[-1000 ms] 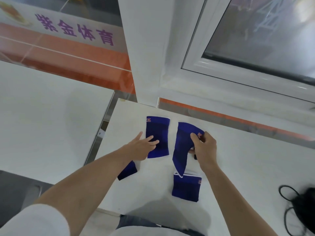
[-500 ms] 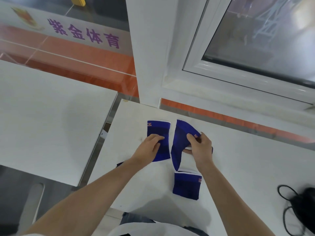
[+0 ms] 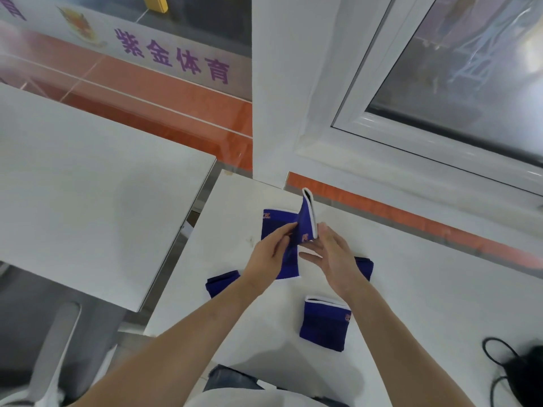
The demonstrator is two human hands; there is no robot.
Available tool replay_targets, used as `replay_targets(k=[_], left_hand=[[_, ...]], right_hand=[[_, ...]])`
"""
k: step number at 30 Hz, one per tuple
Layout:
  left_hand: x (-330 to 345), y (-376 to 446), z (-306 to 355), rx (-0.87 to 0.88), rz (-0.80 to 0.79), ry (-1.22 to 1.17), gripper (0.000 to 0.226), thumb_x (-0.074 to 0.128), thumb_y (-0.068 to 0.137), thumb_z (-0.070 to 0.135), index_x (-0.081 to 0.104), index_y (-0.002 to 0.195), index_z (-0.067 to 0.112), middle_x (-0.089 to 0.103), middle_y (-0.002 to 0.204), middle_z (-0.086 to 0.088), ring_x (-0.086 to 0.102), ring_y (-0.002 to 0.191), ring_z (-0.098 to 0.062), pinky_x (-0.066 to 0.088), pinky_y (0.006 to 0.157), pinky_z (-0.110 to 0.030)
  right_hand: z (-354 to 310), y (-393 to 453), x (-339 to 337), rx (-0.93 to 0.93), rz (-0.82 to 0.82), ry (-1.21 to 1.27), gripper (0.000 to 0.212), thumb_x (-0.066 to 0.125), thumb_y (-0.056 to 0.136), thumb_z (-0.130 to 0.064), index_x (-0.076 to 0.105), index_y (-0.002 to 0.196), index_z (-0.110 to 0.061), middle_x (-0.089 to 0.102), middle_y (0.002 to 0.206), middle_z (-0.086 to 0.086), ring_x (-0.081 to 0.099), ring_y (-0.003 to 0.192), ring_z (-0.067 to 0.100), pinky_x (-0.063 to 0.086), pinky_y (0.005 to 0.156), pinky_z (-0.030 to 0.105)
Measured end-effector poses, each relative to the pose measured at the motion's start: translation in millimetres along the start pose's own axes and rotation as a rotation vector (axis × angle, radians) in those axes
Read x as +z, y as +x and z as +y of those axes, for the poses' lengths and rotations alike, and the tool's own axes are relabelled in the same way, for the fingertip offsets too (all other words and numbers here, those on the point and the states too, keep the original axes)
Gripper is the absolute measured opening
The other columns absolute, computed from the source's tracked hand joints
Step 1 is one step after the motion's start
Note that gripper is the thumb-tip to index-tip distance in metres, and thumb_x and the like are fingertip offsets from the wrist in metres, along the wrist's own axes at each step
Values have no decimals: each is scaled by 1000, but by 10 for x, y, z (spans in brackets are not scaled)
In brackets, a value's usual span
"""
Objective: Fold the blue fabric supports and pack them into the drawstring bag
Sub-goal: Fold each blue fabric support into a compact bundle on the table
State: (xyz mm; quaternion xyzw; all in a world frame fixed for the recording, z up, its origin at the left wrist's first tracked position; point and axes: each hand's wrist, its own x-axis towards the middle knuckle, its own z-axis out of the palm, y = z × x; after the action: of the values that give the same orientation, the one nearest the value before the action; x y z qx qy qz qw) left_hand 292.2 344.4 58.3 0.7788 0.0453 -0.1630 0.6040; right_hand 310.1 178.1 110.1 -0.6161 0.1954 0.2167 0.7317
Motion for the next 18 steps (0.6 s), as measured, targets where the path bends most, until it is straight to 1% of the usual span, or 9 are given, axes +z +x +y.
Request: replay_targets(k=[2,4,7,9,11,13,15,17,18], left_hand=[[-25,-22,3,0,-31,-9,38,43,109,32,43,146,38,55,141,12,56,127,-13,55,103,-40],[-10,-50,-6,13,-60,-1,45,50,107,30,38,149,38,53,142,14,56,128,-10,54,103,-35],[-1,-60,-24,-32,95,-76,41,53,106,24,44,146,32,60,135,13,61,121,-9,55,99,-30],[-28,-60,6,-64,182,-139,31,44,109,24,52,139,24,66,125,8,64,112,-11,55,92,-25],[-59,-61,33,-55,182,-175,29,39,111,26,55,133,19,68,118,3,65,106,-13,53,86,-21],[-88,-55,56,-67,142,-187,30,38,111,31,54,134,21,67,121,2,64,109,-15,54,89,-26],[-118,-40,61,-105,88,-211,32,38,109,38,53,136,28,66,124,5,63,114,-18,55,97,-38],[-152,-38,86,-121,52,-261,32,37,109,39,54,134,31,68,122,5,63,114,-21,54,101,-46],[-165,-38,99,-123,46,-288,30,36,110,37,56,132,30,68,121,4,64,114,-23,54,101,-48]], right_hand=[[-18,16,43,23,-12,9,65,59,85,-59,62,130,-13,73,122,12,71,114,29,56,100,53],[-21,38,94,19,-30,-5,62,55,88,-58,62,131,-14,74,122,11,71,114,29,56,100,51],[-30,43,173,15,-91,-54,58,49,94,-58,62,134,-18,75,123,6,70,116,23,57,99,45],[-7,42,208,-38,-103,-153,39,50,104,-43,64,132,-20,76,120,1,71,115,19,59,95,39],[39,76,200,-124,-26,-275,22,53,107,-23,66,126,-21,76,113,-5,71,110,16,60,88,32],[82,137,159,-178,74,-383,22,58,104,-16,63,124,-22,72,116,-8,67,110,15,59,87,29],[105,199,90,-179,137,-429,32,63,101,-18,56,132,-23,65,128,-8,61,118,13,54,90,26],[122,230,24,-122,103,-346,42,64,101,-23,48,139,-29,64,133,-6,61,120,13,51,91,26],[131,239,4,-89,69,-286,44,63,102,-24,45,140,-33,67,130,-5,65,117,14,54,92,29]])
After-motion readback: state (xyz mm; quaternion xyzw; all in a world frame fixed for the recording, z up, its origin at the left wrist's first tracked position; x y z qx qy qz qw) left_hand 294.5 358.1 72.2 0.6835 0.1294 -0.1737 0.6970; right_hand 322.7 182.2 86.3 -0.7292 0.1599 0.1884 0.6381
